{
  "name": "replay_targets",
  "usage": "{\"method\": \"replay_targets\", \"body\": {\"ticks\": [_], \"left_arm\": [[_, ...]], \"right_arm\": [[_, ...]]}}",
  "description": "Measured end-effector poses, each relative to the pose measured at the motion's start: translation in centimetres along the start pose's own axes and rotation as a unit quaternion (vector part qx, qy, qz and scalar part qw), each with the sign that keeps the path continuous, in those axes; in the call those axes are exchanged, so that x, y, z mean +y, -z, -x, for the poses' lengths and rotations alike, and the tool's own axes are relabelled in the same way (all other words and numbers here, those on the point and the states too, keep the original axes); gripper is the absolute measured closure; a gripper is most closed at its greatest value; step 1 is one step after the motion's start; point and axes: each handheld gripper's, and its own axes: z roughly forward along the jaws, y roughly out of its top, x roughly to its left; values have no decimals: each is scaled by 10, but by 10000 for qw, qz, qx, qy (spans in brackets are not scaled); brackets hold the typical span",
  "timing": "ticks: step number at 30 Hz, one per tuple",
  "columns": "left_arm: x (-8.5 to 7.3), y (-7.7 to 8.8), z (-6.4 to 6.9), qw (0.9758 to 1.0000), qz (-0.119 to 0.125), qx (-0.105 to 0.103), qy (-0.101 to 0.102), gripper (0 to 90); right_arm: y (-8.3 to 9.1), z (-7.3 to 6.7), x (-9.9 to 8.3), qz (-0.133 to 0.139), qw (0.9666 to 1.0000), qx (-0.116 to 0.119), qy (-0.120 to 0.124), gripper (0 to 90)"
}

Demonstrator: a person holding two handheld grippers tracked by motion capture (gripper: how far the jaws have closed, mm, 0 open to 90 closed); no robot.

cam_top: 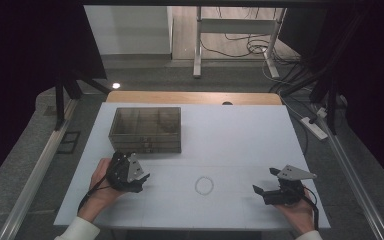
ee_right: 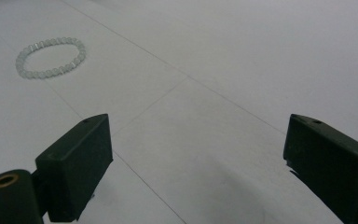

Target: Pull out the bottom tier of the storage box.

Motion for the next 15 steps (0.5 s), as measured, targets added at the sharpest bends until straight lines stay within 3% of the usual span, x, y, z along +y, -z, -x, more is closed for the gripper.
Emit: {"method": "replay_targets", "body": {"ticks": [15], "left_arm": [[4, -10, 1, 9998, -89, 122, -139, 166]], "right_arm": [[-1, 0, 0, -18, 10000, -13, -5, 80]]}}
